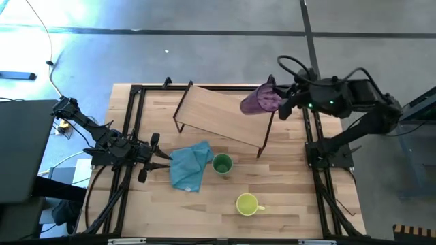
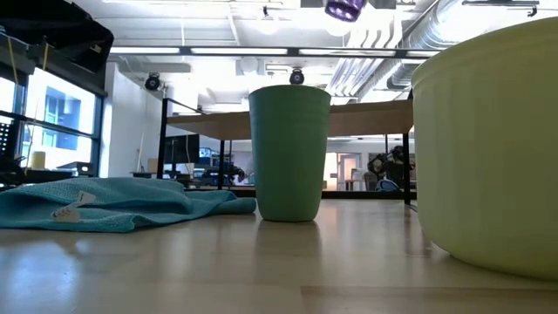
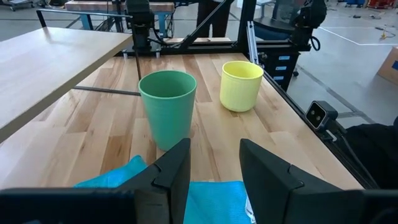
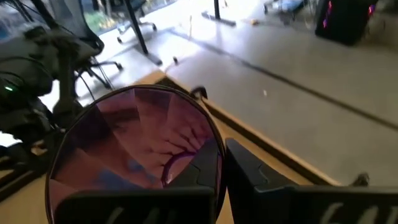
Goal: Stack small to large cups/mugs on shelf
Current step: Put the purple cup on the shelf
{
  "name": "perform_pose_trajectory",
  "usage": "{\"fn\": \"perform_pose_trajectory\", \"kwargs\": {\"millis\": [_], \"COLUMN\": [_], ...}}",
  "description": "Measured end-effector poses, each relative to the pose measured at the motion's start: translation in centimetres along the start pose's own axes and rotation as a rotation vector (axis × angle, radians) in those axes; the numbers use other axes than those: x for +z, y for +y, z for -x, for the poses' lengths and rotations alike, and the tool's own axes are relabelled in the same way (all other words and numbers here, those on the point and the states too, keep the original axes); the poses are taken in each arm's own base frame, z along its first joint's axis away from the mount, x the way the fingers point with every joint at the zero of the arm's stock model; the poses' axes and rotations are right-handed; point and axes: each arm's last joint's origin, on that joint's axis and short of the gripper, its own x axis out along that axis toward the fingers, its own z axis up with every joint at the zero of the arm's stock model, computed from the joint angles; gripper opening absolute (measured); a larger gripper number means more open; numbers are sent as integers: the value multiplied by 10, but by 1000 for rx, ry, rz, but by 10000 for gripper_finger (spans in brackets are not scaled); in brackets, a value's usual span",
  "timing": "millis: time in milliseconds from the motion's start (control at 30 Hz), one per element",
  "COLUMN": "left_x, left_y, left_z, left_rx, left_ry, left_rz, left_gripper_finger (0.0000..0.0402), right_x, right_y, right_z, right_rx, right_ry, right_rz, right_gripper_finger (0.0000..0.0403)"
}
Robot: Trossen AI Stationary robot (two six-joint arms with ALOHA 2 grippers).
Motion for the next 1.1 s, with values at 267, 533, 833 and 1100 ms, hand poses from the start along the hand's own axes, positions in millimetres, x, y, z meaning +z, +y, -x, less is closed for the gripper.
{"fn": "perform_pose_trajectory", "kwargs": {"millis": [267,533,833,1100], "left_x": [0,0,0,-1], "left_y": [0,0,0,0], "left_z": [0,0,0,0], "left_rx": [0,0,0,3], "left_ry": [0,-2,0,15], "left_rz": [2,3,2,-4], "left_gripper_finger": [127,127,127,127], "right_x": [0,-4,-9,-13], "right_y": [-6,-15,-24,-22], "right_z": [-11,-41,-67,-77], "right_rx": [16,-54,-116,-124], "right_ry": [81,232,375,417], "right_rz": [-34,-53,-58,-44], "right_gripper_finger": [0,0,0,0]}}
